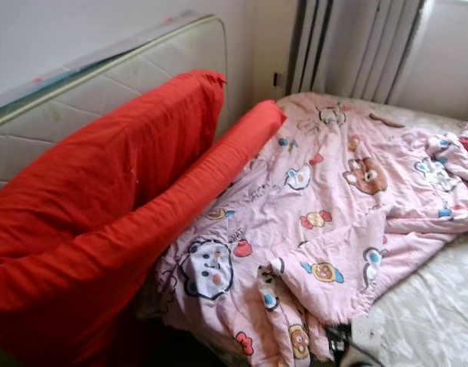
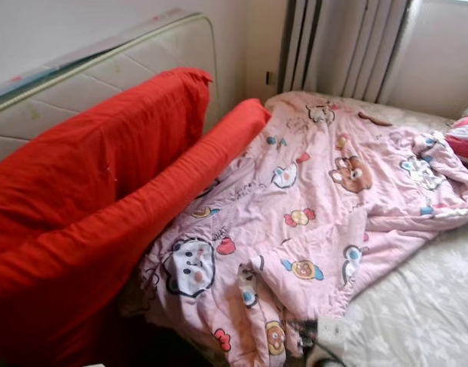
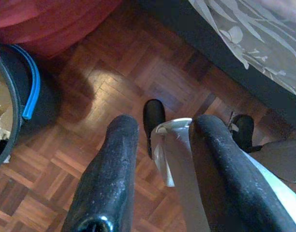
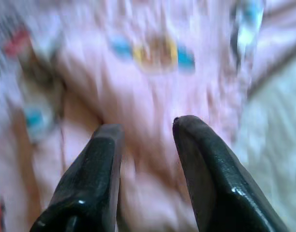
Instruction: Clean up the room
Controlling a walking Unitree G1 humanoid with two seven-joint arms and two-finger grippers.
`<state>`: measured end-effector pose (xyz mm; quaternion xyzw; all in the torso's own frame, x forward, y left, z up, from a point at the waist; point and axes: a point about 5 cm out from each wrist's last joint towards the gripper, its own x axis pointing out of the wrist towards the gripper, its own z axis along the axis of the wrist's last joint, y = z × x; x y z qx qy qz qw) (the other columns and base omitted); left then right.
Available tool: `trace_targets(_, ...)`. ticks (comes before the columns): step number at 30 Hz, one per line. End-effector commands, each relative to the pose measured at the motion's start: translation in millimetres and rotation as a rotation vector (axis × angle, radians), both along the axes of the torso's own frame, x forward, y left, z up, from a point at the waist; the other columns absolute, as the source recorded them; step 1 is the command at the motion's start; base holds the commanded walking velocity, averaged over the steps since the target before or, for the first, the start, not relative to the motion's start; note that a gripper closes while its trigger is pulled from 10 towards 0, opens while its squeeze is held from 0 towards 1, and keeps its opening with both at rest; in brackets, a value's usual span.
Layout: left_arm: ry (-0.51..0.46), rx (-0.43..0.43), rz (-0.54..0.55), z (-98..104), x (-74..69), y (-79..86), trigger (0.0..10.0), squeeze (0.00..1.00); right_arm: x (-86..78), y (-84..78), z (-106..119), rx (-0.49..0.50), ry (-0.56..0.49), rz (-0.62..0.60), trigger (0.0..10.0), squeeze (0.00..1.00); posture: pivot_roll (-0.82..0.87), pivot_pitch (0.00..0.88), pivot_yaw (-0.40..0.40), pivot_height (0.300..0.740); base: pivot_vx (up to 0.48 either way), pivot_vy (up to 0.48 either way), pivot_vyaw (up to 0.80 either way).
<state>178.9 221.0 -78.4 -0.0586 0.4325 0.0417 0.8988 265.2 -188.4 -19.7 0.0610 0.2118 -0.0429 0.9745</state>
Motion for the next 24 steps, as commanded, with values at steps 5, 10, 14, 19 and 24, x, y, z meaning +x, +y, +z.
trace_targets(5,0.008,0.017,0.020,-3.2,-9.1,3.3,10.0,0.00,8.2,13.0,14.2,-0.056,-0.134,0.059,10.0,0.00,-0.07,0.191,0.022,0.740,0.000,0.000,0.00)
trace_targets(10,-0.020,0.036,0.024,-1.5,-7.2,4.4,10.0,0.00,10.6,17.2,21.1,-0.048,-0.199,0.070,10.0,0.00,-0.07,0.190,0.021,0.740,0.000,0.000,0.00)
trace_targets(14,-0.124,0.101,0.022,5.5,-0.5,6.9,10.0,0.00,8.2,21.1,22.0,-0.050,-0.225,0.089,10.0,0.00,-0.07,0.188,0.016,0.740,0.000,0.000,0.00)
trace_targets(19,-0.198,0.129,0.039,10.5,2.9,8.1,10.0,0.00,4.1,23.1,17.8,-0.036,-0.207,0.098,10.0,0.00,-0.07,0.182,0.011,0.740,0.000,0.000,0.00)
trace_targets(24,-0.406,0.280,-0.038,51.3,62.7,5.5,10.0,0.00,3.3,23.4,17.5,-0.020,-0.209,0.088,10.0,0.00,-0.07,0.172,0.013,0.740,0.000,0.000,0.00)
